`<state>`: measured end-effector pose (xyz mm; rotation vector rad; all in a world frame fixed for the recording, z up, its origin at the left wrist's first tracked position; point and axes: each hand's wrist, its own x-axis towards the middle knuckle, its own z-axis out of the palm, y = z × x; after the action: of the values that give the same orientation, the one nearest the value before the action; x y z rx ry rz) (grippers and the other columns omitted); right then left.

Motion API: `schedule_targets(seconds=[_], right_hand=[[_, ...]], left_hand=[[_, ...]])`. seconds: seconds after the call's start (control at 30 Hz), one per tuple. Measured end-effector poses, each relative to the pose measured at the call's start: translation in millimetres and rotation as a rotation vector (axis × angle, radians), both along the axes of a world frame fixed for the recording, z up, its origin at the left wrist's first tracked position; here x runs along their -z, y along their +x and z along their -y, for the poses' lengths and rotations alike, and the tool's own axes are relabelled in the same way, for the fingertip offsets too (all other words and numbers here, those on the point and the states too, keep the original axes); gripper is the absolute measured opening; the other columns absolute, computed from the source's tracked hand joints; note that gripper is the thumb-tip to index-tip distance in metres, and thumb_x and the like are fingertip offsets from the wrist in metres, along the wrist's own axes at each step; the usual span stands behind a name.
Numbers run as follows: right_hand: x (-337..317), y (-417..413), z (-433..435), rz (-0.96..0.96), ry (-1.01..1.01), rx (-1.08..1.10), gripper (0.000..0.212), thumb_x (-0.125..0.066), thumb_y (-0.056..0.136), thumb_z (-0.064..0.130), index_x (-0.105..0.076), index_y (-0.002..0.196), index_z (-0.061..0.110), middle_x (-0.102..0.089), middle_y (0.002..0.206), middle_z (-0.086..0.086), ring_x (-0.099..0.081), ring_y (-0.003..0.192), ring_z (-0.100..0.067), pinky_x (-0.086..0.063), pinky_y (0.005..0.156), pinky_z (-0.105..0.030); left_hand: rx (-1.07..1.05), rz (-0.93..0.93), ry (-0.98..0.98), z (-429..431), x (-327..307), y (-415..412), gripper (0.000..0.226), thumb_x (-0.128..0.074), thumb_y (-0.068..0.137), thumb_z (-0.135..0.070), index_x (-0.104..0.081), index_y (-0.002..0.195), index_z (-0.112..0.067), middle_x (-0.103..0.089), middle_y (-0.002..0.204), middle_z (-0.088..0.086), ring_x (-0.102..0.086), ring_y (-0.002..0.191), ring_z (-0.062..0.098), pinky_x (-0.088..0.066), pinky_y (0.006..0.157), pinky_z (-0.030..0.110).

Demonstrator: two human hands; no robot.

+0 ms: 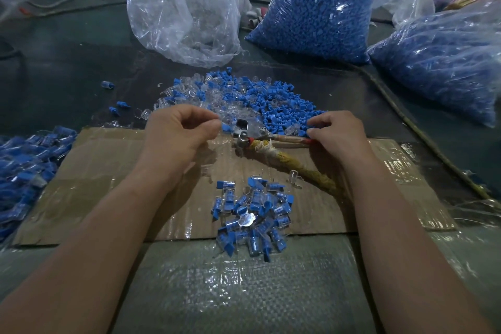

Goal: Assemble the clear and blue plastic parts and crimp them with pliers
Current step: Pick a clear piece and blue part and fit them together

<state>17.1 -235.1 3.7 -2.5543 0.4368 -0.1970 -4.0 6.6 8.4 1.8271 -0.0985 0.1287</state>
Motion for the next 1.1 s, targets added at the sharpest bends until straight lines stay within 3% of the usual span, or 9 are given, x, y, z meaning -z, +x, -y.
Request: schedule_targets(seconds=[0.13, 0.27, 0.5, 0.7, 0.77, 0.9, 1.0, 1.1], right_hand=[[3.3, 2.7, 1.6, 0.02, 0.051, -0.002, 0.016, -0.068, 0.082, 0.019, -0.07, 0.098, 0.019, -0.059, 0.088, 0.007, -0.05, 0.084, -0.008, -0.038, 0.075, -0.024], [4.9, 3.2, 1.1, 0.051, 0.062, -0.011, 0.008, -0.069, 0.081, 0.019, -0.066, 0.085, 0.024, -0.053, 0.074, 0.013, -0.049, 0.072, -0.003, -0.037, 0.07, -0.024], [6.0, 0.1, 0.4, 0.181, 0.094, -0.005, 0.02, -0.072, 0.079, 0.018, -0.069, 0.099, 0.017, -0.061, 0.082, 0.008, -0.056, 0.078, -0.006, -0.045, 0.077, -0.023], [4.7, -3.1, -1.5, 0.23, 0.075, -0.048, 0.006, -0.069, 0.081, 0.023, -0.07, 0.086, 0.019, -0.056, 0.071, 0.016, -0.053, 0.071, -0.002, -0.043, 0.072, -0.024], [-1.5, -6.6, -4.7, 0.3, 0.141, -0.037, 0.005, -0.067, 0.083, 0.022, -0.065, 0.079, 0.024, -0.059, 0.073, 0.014, -0.056, 0.071, -0.001, -0.047, 0.072, -0.023], [-18.4, -20.5, -17.2, 0.383, 0.49, -0.119, 0.019, -0.064, 0.085, 0.012, -0.057, 0.08, 0.03, -0.066, 0.079, 0.006, -0.065, 0.075, -0.006, -0.053, 0.071, -0.02], [-23.6, -31.0, -34.4, 0.334, 0.542, -0.289, 0.028, -0.055, 0.089, 0.007, -0.056, 0.091, 0.035, -0.065, 0.08, 0.008, -0.062, 0.075, 0.003, -0.049, 0.066, -0.011], [-24.7, -34.5, -49.1, 0.279, 0.581, -0.376, 0.029, -0.051, 0.09, 0.003, -0.056, 0.091, 0.031, -0.065, 0.08, 0.01, -0.062, 0.073, 0.004, -0.049, 0.064, -0.01]], left_hand=[[0.032, -0.123, -0.138, 0.9, -0.9, -0.4, 0.016, -0.066, 0.076, -0.003, -0.065, 0.083, -0.018, -0.068, 0.082, 0.003, -0.064, 0.06, 0.002, -0.053, 0.057, 0.014], [0.067, -0.187, -0.229, 1.5, -0.9, -0.6, 0.015, -0.065, 0.075, -0.001, -0.066, 0.082, -0.014, -0.07, 0.071, -0.001, -0.066, 0.062, 0.005, -0.052, 0.056, 0.014], [0.154, -0.257, -0.45, 2.5, -3.3, -0.5, 0.018, -0.061, 0.069, 0.003, -0.063, 0.085, -0.005, -0.069, 0.071, 0.004, -0.067, 0.065, 0.01, -0.054, 0.061, 0.016], [0.209, -0.268, -0.494, 3.3, -1.7, -0.8, 0.023, -0.06, 0.068, 0.001, -0.062, 0.091, -0.001, -0.07, 0.071, 0.005, -0.068, 0.067, 0.01, -0.054, 0.06, 0.016], [0.215, -0.275, -0.507, 2.5, -1.8, -0.6, 0.026, -0.061, 0.065, -0.001, -0.062, 0.091, -0.001, -0.069, 0.073, 0.006, -0.068, 0.068, 0.011, -0.053, 0.06, 0.016], [0.245, -0.273, -0.483, 2.2, -2.5, -1.3, 0.027, -0.061, 0.06, -0.005, -0.063, 0.088, -0.003, -0.07, 0.073, 0.005, -0.067, 0.068, 0.011, -0.053, 0.059, 0.016], [0.267, -0.269, -0.449, 3.4, -3.9, -2.2, 0.024, -0.062, 0.06, -0.006, -0.063, 0.084, -0.004, -0.07, 0.071, 0.003, -0.067, 0.066, 0.01, -0.053, 0.058, 0.016], [0.276, -0.252, -0.422, 4.5, -4.1, -3.6, 0.022, -0.062, 0.059, -0.006, -0.063, 0.081, -0.005, -0.069, 0.068, 0.002, -0.067, 0.065, 0.01, -0.053, 0.058, 0.016]])
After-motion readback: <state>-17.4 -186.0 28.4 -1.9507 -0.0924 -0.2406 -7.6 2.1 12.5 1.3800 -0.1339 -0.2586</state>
